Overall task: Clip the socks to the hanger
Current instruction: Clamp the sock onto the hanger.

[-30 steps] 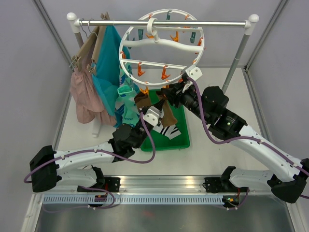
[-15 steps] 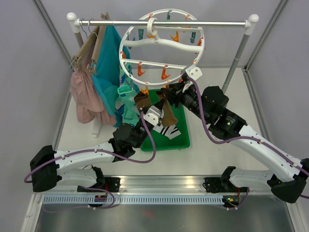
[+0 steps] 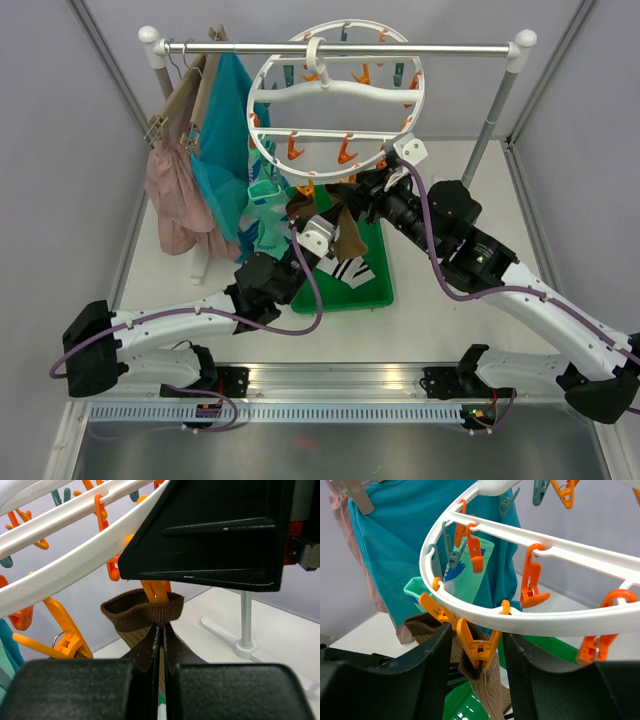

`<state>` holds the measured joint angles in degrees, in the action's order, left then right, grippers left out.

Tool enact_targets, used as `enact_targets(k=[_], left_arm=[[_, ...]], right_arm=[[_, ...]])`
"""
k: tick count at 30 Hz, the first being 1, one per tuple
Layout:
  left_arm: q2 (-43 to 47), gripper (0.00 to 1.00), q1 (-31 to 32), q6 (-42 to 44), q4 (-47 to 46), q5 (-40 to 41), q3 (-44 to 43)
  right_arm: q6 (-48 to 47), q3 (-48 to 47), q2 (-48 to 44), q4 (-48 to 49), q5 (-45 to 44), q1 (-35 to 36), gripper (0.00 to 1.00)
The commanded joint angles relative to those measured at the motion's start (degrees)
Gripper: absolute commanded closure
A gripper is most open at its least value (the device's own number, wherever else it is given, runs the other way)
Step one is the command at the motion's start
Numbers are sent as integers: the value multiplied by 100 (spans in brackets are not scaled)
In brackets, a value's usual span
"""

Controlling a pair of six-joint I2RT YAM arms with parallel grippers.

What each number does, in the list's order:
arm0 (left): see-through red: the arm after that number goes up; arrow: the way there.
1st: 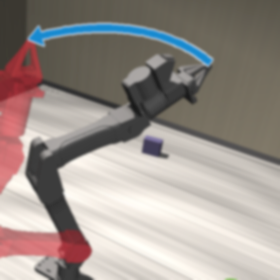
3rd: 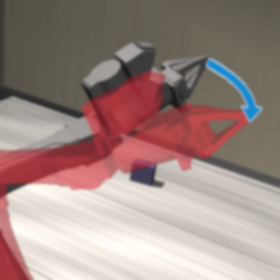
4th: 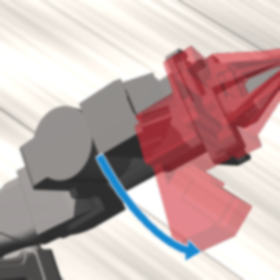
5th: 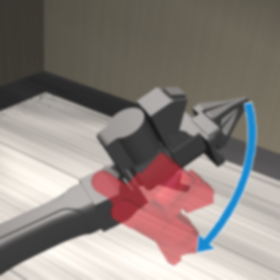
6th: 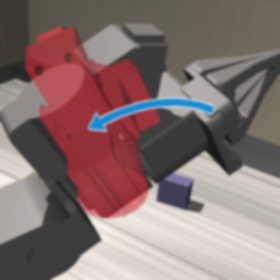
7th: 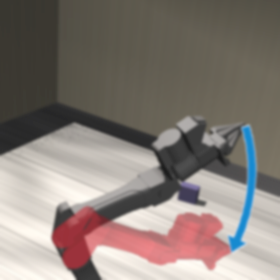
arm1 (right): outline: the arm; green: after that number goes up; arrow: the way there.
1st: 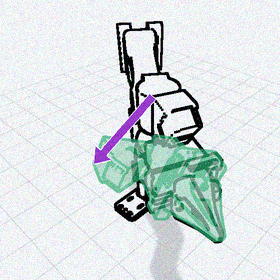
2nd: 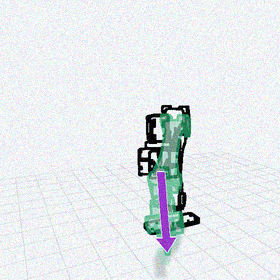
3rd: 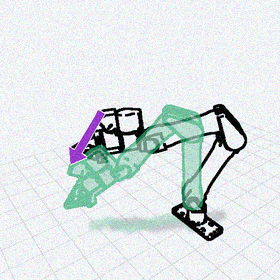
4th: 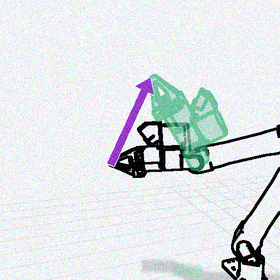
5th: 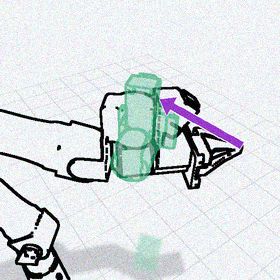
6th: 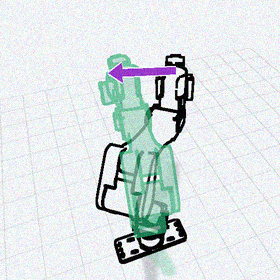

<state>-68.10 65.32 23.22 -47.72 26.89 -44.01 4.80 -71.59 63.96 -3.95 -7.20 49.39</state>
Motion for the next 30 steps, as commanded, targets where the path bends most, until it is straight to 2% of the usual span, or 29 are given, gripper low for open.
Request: enact_targets(k=[1, 2, 10, 20, 26, 30], left_arm=[[130, 98, -19, -318, 61, 0, -283], [173, 98, -19, -327, 131, 9, -292], [393, 98, -19, -643, 1097, 439, -634], [1096, 98, -19, -1074, 2618, 1905, -969], [1448, 98, -63, -1189, 3418, 2731, -1215], [1440, 98, -195, -1241, 3849, 3207, -1460]], right_arm=[[179, 5, -156, 69, -53, 18, 48], [214, 14, -165, 61, -36, 18, 43], [539, 119, -436, 8, 113, 19, 31], [944, 663, -1131, -299, 632, 27, 29], [1014, 1085, -1369, -800, 299, 19, 29], [1128, 1305, -1151, -1002, 132, 18, 30]])
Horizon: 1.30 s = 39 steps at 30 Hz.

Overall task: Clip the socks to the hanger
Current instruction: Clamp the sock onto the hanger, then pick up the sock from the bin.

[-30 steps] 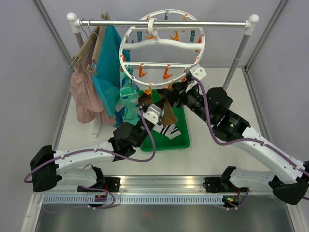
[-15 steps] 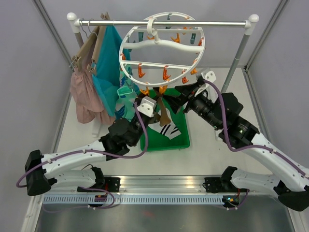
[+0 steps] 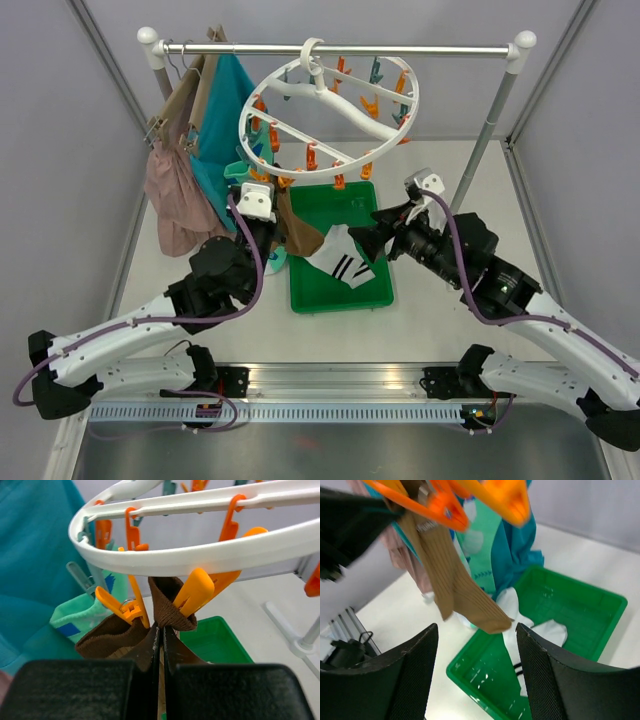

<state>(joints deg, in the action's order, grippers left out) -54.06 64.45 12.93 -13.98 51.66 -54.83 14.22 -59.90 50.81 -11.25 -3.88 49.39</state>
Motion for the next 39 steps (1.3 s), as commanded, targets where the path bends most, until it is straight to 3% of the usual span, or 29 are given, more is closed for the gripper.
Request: enact_targets(k=[1, 7, 16, 23, 39], left_arm=[[19, 98, -125, -212, 571, 810, -440], [-60, 98, -380, -247, 1063, 1276, -748], [-78, 98, -924, -264, 1529, 943, -1153], [-359, 98, -1812, -1231, 2408, 47, -1223], [-404, 98, -2068, -1926, 2470, -1192, -1258]], right_arm=[[213, 206, 236, -299, -218, 27, 31], [397, 496, 763, -370, -517, 27, 32], [608, 936, 1686, -63, -649, 27, 35], [687, 1103, 2582, 149, -807, 27, 37], [1232, 998, 4077, 421, -1317, -8, 40]])
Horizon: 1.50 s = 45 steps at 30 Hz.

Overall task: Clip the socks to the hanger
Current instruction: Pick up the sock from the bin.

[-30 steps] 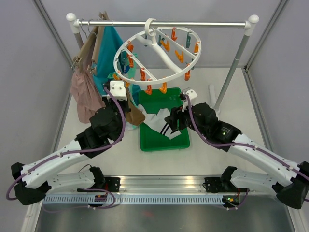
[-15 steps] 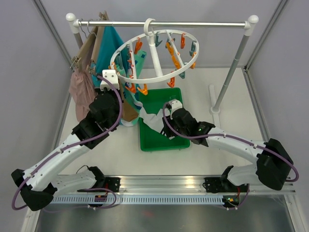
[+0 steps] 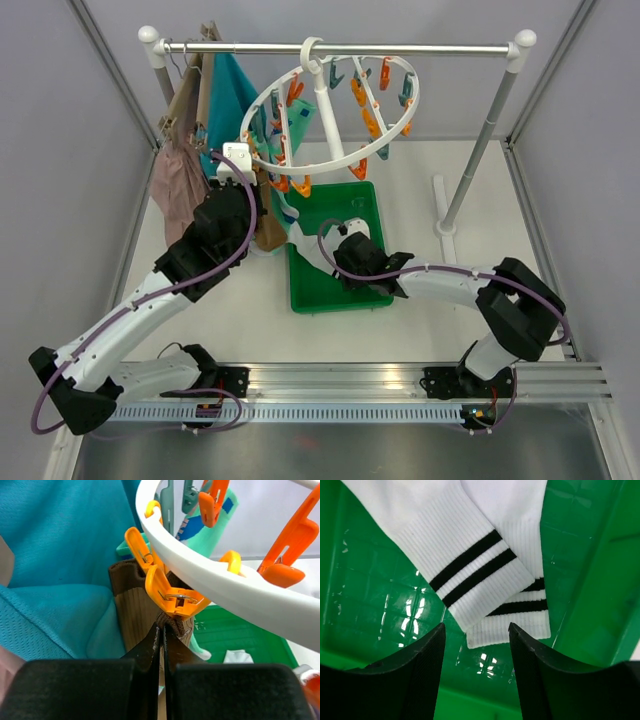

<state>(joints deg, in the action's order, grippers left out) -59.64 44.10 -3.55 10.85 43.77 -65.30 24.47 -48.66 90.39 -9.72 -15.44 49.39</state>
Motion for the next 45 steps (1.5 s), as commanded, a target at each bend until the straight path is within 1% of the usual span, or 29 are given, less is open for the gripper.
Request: enact_targets(k=[1, 7, 10, 12, 15, 16, 18, 19, 22, 25, 26, 28, 29, 31, 34, 35, 36, 38, 42, 45], left_arm=[[171, 98, -33, -295, -4, -456, -211], [303, 98, -33, -330, 14, -633, -159], [338, 98, -33, -330, 31, -703, -132], [365, 98, -24, -330, 66, -808, -124], [453, 98, -33, -348, 163, -940, -115], [496, 98, -24, -357, 232, -966, -115], [637, 98, -33, -365, 294, -1063, -106], [690, 97, -33, -366, 364, -1089, -123], [927, 98, -33, -400, 522, -1335, -115], [1304, 98, -24, -392, 524, -1906, -1], [1506, 96, -24, -383, 515, -2264, 52], [1691, 94, -24, -357, 514, -2591, 149], [1770, 90, -24, -348, 523, -2828, 166], [1973, 87, -24, -243, 497, -3136, 184], [2201, 77, -24, -111, 374, -4092, 193], [2245, 76, -24, -102, 313, -4261, 202], [2455, 72, -24, -67, 103, -4828, 280], [2596, 71, -24, -84, -64, -5053, 359], [2747, 66, -24, -14, -233, -5124, 421], [2703, 62, -24, 38, -294, -5684, 395]], right_arm=[[216, -126, 171, 312, -152, -8, 41], [339, -187, 409, 444, -249, -60, 50], [409, -205, 470, 523, -240, -96, 50], [427, -266, 523, 515, -257, -113, 56], [497, -266, 559, 514, -328, -113, 66], [506, -258, 524, 515, -345, -113, 73], [532, -223, 410, 480, -407, -105, 80], [533, -205, 348, 488, -442, -113, 86], [524, -135, 59, 427, -495, -113, 94], [489, -108, -267, 295, -521, -96, 99], [471, -99, -363, 269, -521, -105, 100], [427, -82, -636, 172, -521, -96, 100], [418, -64, -732, 137, -530, -87, 100], [410, -47, -1022, 23, -556, -52, 99], [401, -20, -1427, -135, -609, 1, 100], [401, -20, -1654, -179, -635, 18, 100], [349, -46, -1969, -354, -644, 53, 100], [339, -55, -2156, -390, -644, 71, 100], [252, -222, -2385, -707, -618, 89, 100], [251, -284, -2552, -856, -635, 124, 100]])
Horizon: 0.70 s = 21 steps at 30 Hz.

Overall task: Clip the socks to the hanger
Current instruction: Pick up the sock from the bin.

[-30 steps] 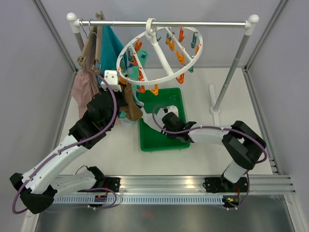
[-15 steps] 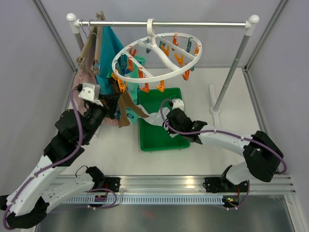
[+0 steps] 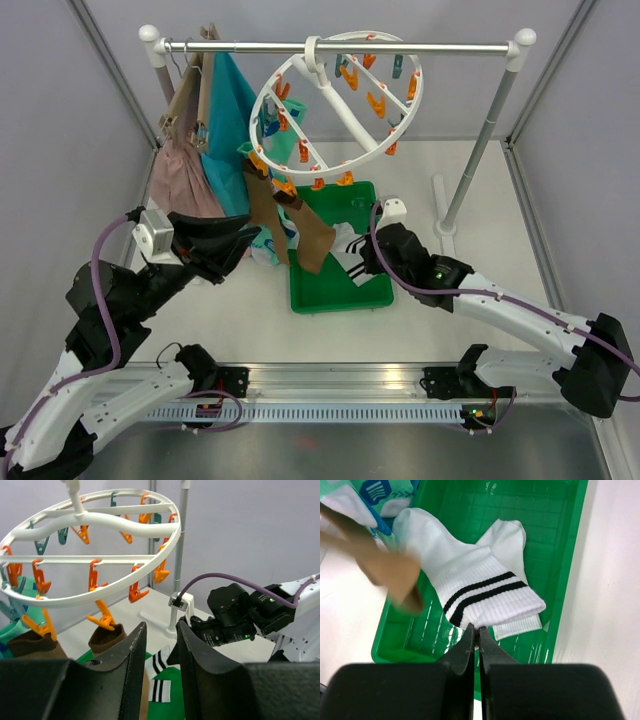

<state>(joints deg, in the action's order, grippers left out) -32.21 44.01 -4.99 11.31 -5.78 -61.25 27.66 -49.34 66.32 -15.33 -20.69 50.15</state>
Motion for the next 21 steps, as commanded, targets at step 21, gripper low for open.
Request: enact_targets(k=[21], left_arm=[[-2051, 65, 2568, 1281, -2123, 1779, 1088]], right_arm=[[-173, -1209, -1306, -1551, 38, 135, 100]])
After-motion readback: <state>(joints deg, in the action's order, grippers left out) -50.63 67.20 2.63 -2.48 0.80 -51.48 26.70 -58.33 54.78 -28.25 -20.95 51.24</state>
